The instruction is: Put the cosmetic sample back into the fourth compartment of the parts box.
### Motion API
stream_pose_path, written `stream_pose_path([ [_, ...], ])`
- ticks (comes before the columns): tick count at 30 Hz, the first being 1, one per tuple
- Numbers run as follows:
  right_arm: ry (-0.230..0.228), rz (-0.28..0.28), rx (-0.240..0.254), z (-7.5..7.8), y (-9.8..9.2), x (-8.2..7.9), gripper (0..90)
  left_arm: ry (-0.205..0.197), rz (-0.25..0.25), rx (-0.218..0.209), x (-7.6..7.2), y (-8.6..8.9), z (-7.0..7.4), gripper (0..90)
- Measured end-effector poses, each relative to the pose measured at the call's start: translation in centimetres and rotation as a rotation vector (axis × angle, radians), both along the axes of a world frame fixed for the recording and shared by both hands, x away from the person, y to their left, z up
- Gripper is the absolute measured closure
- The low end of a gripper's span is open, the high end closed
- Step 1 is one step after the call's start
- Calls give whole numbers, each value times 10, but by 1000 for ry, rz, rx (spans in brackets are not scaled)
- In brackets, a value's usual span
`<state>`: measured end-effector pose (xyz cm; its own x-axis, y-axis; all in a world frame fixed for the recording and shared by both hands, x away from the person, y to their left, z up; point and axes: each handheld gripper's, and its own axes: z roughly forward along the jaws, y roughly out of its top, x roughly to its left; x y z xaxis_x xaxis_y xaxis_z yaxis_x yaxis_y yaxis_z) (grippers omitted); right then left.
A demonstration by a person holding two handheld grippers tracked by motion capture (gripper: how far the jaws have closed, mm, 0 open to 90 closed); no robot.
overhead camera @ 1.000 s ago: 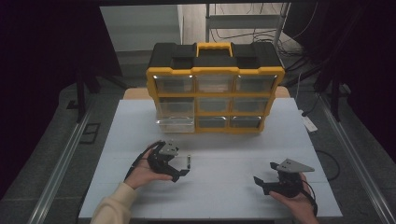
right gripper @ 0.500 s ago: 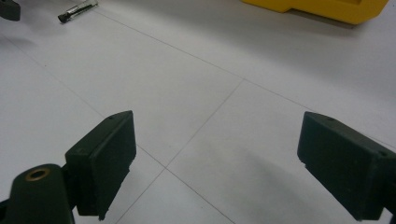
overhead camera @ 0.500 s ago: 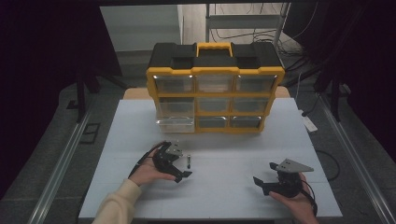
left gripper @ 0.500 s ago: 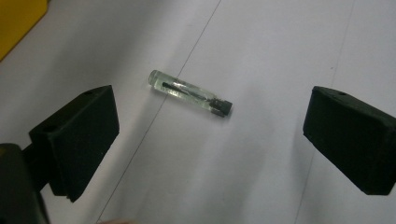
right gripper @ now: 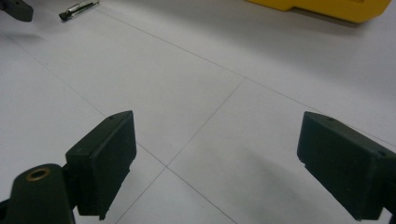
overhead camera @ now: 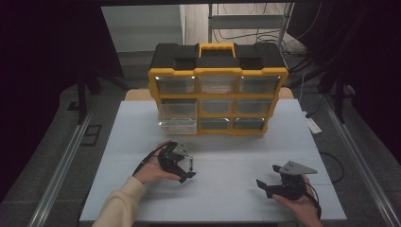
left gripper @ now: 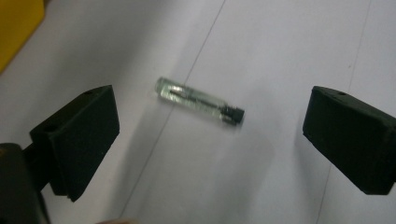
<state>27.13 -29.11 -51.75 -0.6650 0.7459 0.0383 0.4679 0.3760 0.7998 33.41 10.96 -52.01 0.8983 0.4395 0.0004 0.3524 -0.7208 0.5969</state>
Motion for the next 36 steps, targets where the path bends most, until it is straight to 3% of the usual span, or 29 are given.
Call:
stream_pose_path([
  [6, 3, 6, -3, 0, 1, 0, 126, -6, -29, 38, 8, -4, -2, 45],
  [17, 7, 9, -6, -1, 1, 0, 126, -8, -66, 23, 15, -7, 3, 54],
  [29, 10, 13, -6, -2, 2, 0, 126, 24, -91, 24, 24, -8, -7, 68],
  [36, 12, 13, -7, -2, 2, 0, 126, 25, -137, 8, 24, -10, -9, 102],
])
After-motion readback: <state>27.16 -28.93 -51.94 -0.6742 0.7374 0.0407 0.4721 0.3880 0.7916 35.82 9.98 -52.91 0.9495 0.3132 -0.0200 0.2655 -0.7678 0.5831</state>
